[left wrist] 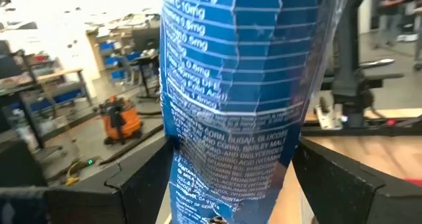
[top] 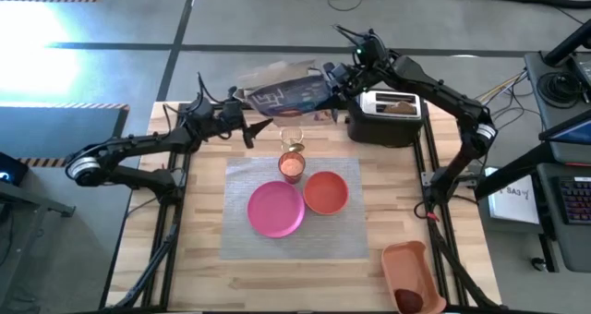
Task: Arrange a breakfast setting
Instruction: Pour the cereals from the cereal box into the orange bowl on the table mat
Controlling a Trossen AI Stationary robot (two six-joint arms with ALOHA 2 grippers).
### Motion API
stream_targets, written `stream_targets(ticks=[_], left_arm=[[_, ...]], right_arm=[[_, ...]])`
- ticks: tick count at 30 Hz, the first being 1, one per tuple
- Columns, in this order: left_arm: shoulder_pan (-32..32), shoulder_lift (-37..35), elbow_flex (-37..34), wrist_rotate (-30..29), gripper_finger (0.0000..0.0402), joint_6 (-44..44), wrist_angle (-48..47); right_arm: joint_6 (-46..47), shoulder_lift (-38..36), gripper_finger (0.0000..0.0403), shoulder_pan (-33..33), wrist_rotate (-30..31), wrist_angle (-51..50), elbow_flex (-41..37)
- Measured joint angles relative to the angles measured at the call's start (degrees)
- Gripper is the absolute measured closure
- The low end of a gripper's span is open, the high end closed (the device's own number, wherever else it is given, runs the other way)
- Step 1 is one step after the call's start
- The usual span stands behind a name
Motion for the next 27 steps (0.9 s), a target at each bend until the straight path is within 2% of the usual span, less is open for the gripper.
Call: stream_targets(ticks=[4, 11, 15, 20, 25, 27], left_arm=[[0.0, -2.2, 0.8, 2.5, 0.0116, 0.0, -0.4], [-0.1, -7.3, 0.3, 1.4, 0.0116, 1.6, -7.3], [-0.5, -8.5, 0.1, 6.5, 0.0116, 0.2, -7.5], [-0.5, -9.1, 0.0, 6.9, 0.0116, 0.0, -7.6], [-1.2, -8.8, 0.2, 13.7, 0.0116, -2.7, -7.2], [-1.7, -8.8, 0.2, 14.4, 0.0116, -3.1, -7.2]], right_arm=[[-0.3, -0.6, 0.0394, 0.0, -0.6, 0.0, 0.0], [-0.7, -2.2, 0.0394, 0.1, 0.1, -0.1, 0.1], [-1.1, -3.6, 0.0394, 0.1, -0.2, -0.3, 0.0], [-1.2, -4.4, 0.0394, 0.1, -0.6, -0.4, 0.0], [-0.8, -4.1, 0.0394, 0.1, -1.0, -0.2, 0.0], [-0.9, -4.0, 0.0394, 0.4, -1.0, -0.3, 0.0]])
